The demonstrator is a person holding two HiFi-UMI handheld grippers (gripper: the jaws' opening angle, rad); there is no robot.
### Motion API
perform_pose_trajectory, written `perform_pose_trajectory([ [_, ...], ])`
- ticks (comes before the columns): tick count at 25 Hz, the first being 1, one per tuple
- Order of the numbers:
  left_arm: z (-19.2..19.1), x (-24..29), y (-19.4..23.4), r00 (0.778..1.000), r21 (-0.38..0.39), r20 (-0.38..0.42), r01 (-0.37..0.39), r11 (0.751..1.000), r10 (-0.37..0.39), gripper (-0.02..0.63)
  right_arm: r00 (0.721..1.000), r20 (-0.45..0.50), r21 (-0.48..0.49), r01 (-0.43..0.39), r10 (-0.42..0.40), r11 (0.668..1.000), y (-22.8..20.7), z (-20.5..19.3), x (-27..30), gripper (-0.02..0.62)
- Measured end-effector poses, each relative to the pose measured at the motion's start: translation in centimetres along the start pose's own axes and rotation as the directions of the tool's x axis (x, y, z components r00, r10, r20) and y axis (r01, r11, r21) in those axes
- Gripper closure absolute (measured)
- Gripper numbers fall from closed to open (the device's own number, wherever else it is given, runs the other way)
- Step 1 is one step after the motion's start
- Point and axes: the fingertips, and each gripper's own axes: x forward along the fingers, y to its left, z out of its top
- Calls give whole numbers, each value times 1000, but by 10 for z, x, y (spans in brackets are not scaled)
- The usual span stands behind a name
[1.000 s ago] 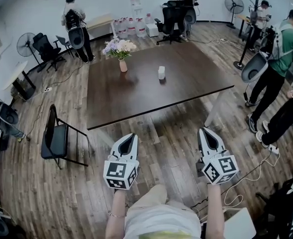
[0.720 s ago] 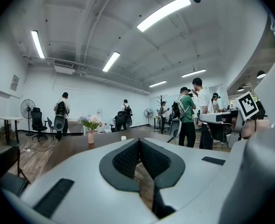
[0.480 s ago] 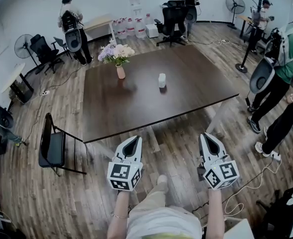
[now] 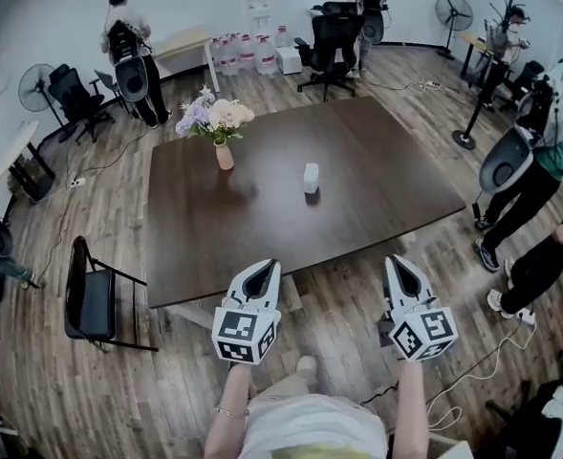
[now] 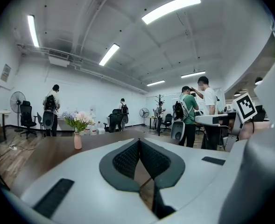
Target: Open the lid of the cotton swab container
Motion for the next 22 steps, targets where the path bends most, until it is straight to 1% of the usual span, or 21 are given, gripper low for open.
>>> perform_pose_trajectory([
  [9, 3, 57, 20, 1000, 7, -13, 26, 1000, -26, 583, 999, -11, 26, 34, -34, 999, -31, -7, 45, 575],
  [14, -1, 82, 19, 998, 8, -34, 53, 999, -53, 583, 998, -17, 33, 53, -53, 998, -50, -10, 57, 575],
  [22, -4, 130, 30, 998, -11, -52, 38, 999, -39, 583, 998, -34, 46, 45, -43, 998, -81, -15, 94, 575],
])
